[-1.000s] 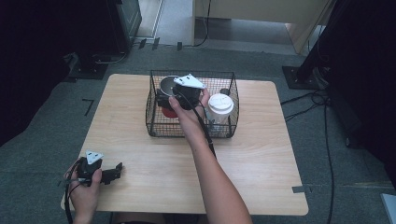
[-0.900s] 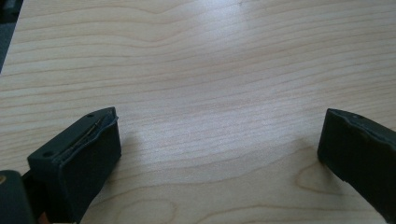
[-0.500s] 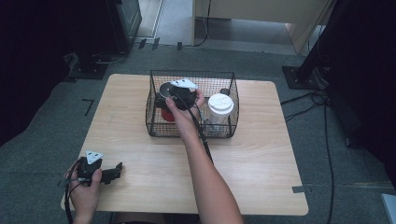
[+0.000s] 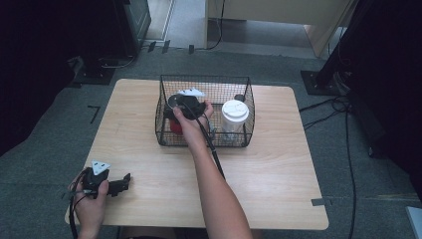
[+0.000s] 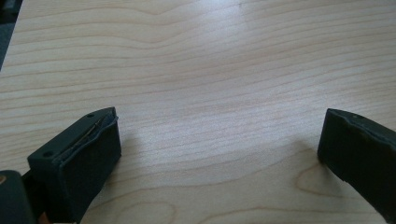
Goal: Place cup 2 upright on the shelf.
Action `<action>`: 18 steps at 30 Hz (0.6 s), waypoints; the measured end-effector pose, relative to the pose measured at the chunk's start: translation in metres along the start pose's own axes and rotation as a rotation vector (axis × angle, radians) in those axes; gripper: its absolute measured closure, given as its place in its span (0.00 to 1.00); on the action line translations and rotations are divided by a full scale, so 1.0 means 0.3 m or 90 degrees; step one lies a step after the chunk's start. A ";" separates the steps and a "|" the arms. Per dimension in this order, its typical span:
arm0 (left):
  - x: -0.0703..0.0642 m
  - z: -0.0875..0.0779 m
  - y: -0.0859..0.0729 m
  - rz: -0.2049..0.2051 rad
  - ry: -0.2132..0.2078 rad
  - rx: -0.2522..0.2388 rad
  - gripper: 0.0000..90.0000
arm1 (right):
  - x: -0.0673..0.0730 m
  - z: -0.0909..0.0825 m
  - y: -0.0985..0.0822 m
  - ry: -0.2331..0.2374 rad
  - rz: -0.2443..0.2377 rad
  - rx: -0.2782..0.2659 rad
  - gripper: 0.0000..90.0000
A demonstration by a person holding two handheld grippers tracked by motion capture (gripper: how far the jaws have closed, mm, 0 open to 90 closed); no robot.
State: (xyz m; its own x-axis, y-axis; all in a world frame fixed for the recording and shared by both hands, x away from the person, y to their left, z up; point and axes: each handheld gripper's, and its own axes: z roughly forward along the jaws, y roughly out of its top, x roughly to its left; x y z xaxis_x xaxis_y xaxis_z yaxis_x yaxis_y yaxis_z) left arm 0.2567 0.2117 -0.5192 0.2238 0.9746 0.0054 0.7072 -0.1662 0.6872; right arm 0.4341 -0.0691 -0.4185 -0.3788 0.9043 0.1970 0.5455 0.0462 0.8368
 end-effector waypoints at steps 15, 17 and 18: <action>-0.002 0.001 0.000 -0.001 0.001 -0.002 0.00 | 0.027 0.024 -0.033 -0.010 -0.062 0.044 0.08; -0.001 0.001 0.000 -0.001 0.001 -0.002 0.00 | 0.031 0.024 -0.035 -0.013 -0.066 0.045 0.07; -0.001 0.001 0.000 0.000 0.001 -0.001 0.00 | 0.033 0.023 -0.036 -0.014 -0.070 0.047 0.07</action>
State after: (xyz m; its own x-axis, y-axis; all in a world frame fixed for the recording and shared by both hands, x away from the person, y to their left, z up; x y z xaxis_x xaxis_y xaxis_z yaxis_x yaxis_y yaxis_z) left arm 0.2567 0.2114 -0.5194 0.2234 0.9747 0.0067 0.7065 -0.1667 0.6877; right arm 0.4297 -0.0576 -0.4290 -0.4233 0.9010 0.0945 0.5551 0.1755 0.8131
